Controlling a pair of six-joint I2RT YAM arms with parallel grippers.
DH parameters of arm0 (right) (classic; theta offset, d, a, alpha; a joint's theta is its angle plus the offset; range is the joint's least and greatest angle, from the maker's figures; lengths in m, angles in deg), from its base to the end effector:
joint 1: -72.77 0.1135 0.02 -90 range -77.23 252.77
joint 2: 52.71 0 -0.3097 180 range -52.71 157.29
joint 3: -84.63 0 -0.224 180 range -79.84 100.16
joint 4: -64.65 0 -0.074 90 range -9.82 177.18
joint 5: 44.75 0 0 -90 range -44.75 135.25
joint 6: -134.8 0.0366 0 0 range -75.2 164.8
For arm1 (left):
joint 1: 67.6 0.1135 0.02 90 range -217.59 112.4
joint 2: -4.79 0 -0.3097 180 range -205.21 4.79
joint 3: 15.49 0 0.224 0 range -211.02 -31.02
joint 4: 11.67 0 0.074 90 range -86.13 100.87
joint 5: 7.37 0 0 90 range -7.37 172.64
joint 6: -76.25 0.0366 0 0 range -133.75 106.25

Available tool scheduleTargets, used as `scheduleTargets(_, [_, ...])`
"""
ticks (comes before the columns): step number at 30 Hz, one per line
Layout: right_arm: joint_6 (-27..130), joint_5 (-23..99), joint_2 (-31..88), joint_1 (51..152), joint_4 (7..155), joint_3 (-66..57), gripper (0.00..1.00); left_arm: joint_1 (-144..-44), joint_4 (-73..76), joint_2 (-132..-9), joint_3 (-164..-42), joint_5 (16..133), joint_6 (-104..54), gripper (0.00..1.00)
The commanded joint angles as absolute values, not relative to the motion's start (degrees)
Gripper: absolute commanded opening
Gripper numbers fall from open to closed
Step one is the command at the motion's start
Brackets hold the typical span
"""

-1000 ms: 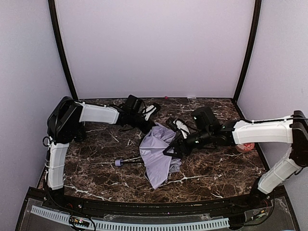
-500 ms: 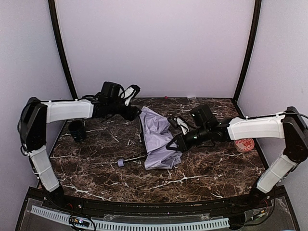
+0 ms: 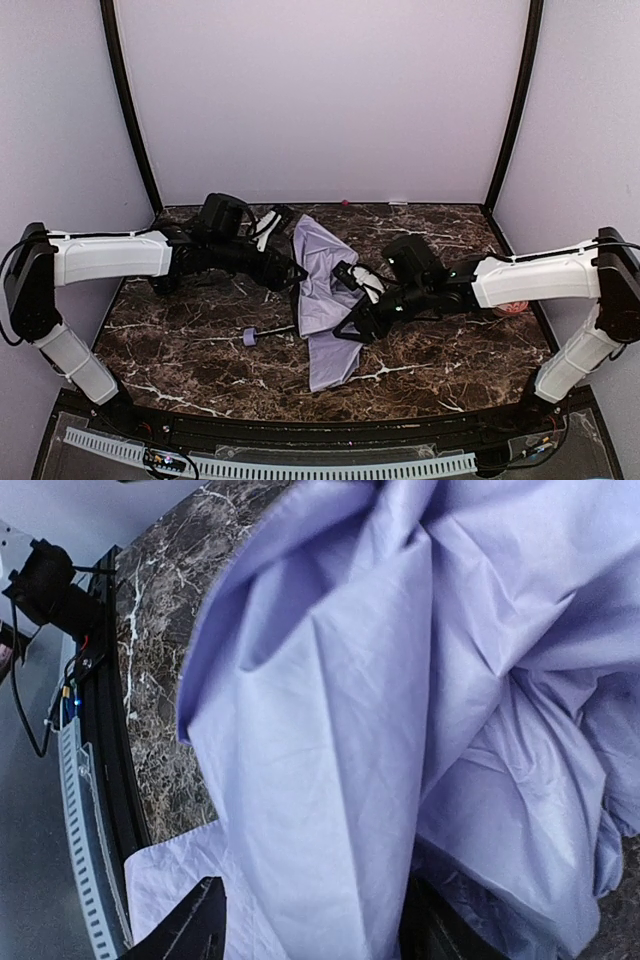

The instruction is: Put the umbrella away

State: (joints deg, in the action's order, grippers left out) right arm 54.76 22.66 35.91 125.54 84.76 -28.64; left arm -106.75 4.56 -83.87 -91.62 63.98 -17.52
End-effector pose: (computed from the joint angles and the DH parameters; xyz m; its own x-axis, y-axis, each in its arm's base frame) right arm 0.1706 0.2478 0.2675 -0.5558 -0.4674 -0.6875 -0.8241 0.4185 0.3817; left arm 0.2460 -0.2153 0.3222 -0.4259 0.2664 -0.8646 0.7893 0.5765 -0.2112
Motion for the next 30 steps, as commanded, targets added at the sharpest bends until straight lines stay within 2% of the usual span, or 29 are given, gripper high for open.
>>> scheduleTargets(1, [50.2,23.9,30.6,124.3,84.6,-28.7,0.62,-106.2,3.6,-85.5,-91.3,59.8,-21.8,0.87])
scheduleTargets(4, [51.9,18.1,29.6,120.6,82.7,-28.2,0.64,-106.2,-1.1,-86.1,-91.1,57.4,-21.9,0.79])
scheduleTargets(8, [58.6,14.8,30.3,115.9,76.0,-28.4,0.64,-106.3,-5.5,-86.1,-90.6,53.1,-23.5,0.41])
scheduleTargets(11, [66.3,17.1,35.0,114.7,72.6,-26.4,0.57,-106.4,-6.5,-85.8,-89.7,52.1,-23.1,0.12])
scheduleTargets(13, [70.9,16.4,39.9,114.2,73.7,-23.6,0.55,-106.5,-6.7,-85.2,-89.0,52.2,-22.9,0.00])
scheduleTargets(17, [76.8,18.9,45.3,114.0,71.2,-21.1,0.61,-106.6,-7.3,-84.1,-87.9,52.7,-22.5,0.00])
scheduleTargets(22, [81.5,20.0,48.8,114.0,65.1,-19.2,0.61,-106.7,-7.3,-84.4,-87.8,52.1,-22.1,0.00])
scheduleTargets(23, [81.8,20.4,49.2,114.0,64.2,-18.9,0.58,-106.7,-7.4,-84.5,-87.6,51.8,-22.1,0.00])
scheduleTargets(27, [82.6,20.1,51.4,113.6,62.2,-18.5,0.32,-106.7,-7.6,-83.3,-87.2,51.1,-21.4,0.00])
scheduleTargets(30, [84.0,19.1,52.1,112.7,59.8,-19.4,0.07,-106.7,-7.2,-81.7,-86.8,50.7,-20.4,0.00])
